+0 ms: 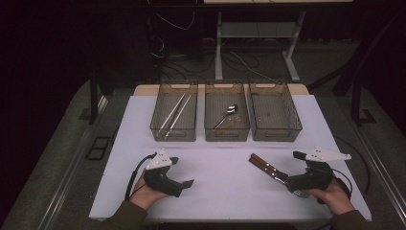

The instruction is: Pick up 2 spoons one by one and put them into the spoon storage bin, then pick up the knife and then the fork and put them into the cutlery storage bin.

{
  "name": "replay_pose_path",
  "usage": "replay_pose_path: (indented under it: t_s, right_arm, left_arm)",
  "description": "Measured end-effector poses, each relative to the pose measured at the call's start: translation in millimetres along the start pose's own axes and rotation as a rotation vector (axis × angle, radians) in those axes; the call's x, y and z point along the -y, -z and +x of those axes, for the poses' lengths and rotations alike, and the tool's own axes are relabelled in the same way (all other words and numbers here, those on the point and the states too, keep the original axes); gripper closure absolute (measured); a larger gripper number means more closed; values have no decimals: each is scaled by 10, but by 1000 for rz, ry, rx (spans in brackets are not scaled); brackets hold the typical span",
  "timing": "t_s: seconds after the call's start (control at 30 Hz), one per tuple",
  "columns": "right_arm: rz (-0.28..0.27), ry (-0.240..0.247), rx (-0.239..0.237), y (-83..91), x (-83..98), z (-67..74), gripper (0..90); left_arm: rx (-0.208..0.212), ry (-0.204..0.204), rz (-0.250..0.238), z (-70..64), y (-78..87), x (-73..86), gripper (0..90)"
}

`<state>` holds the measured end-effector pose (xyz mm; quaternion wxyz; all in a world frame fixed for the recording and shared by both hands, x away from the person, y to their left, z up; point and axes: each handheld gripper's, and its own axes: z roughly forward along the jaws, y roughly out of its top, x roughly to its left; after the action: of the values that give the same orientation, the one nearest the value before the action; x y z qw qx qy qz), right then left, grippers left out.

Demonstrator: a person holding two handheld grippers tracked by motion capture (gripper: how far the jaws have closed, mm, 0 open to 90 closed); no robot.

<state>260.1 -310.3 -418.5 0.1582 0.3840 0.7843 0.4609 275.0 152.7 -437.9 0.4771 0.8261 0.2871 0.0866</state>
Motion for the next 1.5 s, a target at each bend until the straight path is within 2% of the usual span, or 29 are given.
replay_pose_path:
  t_s: [0.1,0.27,0.57,0.6,0.63,0.8,0.87,1.03,1.2,1.5]
  right_arm:
    - [4,4,3,25,-34,-32,7]
    - [43,37,-5,41,-94,-56,7]
    - [59,30,-23,-5,-170,-85,8]
    - [63,26,-25,-13,-177,-85,13]
    - [69,31,-26,-23,-185,-89,55]
    - [87,30,-39,-77,-233,-84,73]
    - [99,28,-52,-99,-252,-87,136]
    - [133,22,-59,-181,-283,-102,181]
    - [186,29,-67,-256,-297,-111,324]
    - [261,51,-90,-369,-303,-129,503]
  left_arm:
    - [4,8,-1,1,-7,4,1]
    - [7,4,0,-5,-4,1,2]
    - [7,17,-9,11,8,8,2]
    - [7,16,-8,12,9,8,2]
    - [8,16,-8,11,7,9,2]
    - [19,18,-10,4,-5,7,2]
    - [20,18,-5,5,-3,4,2]
    - [16,13,-8,4,0,4,3]
    - [24,16,-12,9,-2,9,4]
    - [28,24,-18,5,-4,7,10]
